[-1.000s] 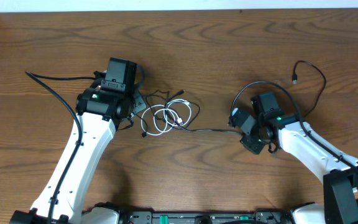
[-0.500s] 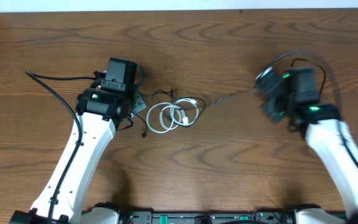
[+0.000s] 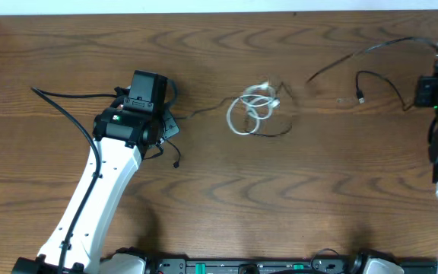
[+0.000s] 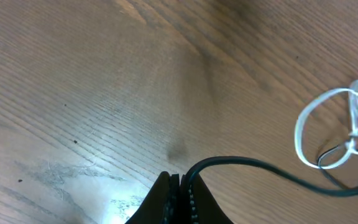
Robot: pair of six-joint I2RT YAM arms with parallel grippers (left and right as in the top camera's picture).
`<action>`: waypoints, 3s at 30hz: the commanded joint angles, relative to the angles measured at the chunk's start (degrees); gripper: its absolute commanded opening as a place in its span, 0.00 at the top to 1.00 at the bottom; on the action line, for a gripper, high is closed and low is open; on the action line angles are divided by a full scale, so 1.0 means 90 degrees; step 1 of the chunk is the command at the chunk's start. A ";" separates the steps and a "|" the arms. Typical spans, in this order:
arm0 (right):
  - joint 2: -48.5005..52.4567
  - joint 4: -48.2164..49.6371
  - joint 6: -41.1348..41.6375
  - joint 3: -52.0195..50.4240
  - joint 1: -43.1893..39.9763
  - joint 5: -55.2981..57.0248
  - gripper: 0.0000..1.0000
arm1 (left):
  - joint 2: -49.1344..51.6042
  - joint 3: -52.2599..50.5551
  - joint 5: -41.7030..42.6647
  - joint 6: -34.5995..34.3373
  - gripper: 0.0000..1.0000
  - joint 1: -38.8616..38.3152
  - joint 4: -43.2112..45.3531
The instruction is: Untangle cables
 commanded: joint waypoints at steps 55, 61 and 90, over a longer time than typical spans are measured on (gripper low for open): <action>0.1911 -0.1511 0.1348 -0.0007 -0.0517 -0.4031 0.11 | 0.0024 0.0097 0.3463 0.3281 0.93 -0.0709 0.1056; 0.1916 -0.2407 0.0034 -0.0010 0.0712 -0.4029 0.10 | 0.0022 0.0097 0.4466 0.4490 0.93 -0.1037 0.1088; 0.3390 -0.1192 0.5127 -0.0010 0.3738 -0.3645 0.97 | 0.0012 0.0100 0.5202 0.4874 0.92 -0.1110 0.1076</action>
